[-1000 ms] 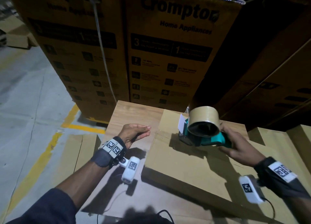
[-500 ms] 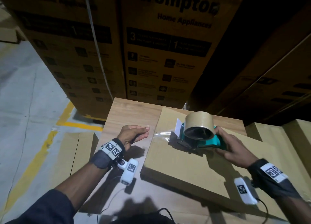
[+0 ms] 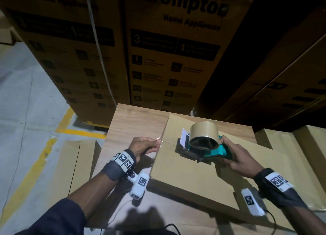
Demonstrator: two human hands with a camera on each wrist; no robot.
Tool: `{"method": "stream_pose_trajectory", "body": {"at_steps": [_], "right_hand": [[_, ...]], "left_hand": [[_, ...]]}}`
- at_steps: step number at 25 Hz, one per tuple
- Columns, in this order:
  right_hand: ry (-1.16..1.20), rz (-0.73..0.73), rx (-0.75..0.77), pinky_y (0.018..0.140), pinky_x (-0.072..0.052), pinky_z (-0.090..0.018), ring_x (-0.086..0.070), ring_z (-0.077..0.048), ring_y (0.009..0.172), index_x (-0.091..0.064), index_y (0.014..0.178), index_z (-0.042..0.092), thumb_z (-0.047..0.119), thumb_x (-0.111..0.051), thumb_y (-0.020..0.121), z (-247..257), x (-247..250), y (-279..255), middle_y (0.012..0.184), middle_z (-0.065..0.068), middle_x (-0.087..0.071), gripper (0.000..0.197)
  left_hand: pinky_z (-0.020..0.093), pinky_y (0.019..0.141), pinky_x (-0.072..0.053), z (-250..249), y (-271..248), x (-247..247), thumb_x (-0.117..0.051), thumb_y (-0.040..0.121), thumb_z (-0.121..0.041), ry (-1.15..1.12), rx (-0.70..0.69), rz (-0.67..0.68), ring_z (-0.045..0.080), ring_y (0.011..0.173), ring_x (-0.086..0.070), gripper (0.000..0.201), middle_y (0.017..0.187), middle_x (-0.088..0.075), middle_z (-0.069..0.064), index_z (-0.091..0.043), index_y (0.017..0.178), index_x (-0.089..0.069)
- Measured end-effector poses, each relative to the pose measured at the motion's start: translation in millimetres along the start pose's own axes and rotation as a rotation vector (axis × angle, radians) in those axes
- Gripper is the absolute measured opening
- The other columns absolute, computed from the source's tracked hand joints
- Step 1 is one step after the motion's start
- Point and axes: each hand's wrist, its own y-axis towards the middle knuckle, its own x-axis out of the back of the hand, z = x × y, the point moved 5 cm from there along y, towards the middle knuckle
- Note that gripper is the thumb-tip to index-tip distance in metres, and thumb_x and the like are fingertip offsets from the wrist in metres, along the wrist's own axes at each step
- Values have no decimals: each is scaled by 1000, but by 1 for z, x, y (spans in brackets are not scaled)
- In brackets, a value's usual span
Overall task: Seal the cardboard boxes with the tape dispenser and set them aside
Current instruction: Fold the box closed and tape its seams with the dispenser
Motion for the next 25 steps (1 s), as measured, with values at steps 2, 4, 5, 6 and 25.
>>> {"method": "stream_pose_trajectory", "body": {"at_steps": [2,4,5,6,25], "right_hand": [[-10,-8,-2,86,-61,-45,-62,-6,109,-42,113,56,0,-71,87,0,0,0,120,18,-61,68],[-5,-11,-2,86,-61,-44,-61,-6,108,-42,112,57,-1,-71,87,0,0,1,119,19,-61,69],[-5,-14,0,86,-61,-44,-61,-6,108,-42,112,57,-1,-70,87,0,0,0,119,19,-61,70],[-8,-16,4,86,-61,-44,-62,-6,108,-41,112,57,-1,-70,87,-1,0,0,119,19,-61,70],[7,-40,104,81,-55,-24,-59,0,110,-38,112,65,4,-71,89,-13,-7,-7,119,28,-56,73]], "left_hand": [[32,72,-63,5,2,10,-92,68,-12,126,20,-53,26,88,-74,52,102,-75,21,6,111,-70],[46,81,-64,8,2,20,-96,64,-15,228,32,-94,33,98,-72,54,107,-73,17,-9,110,-70],[47,83,-63,6,1,22,-94,69,-16,240,-8,-105,34,101,-71,49,110,-71,15,-13,110,-69],[44,82,-62,1,-2,22,-89,77,-17,248,-84,-111,32,104,-69,39,113,-70,12,-16,111,-70],[40,128,-6,-10,-72,-53,-18,96,-74,1446,-773,157,7,156,7,87,168,22,-11,-31,157,26]]}}
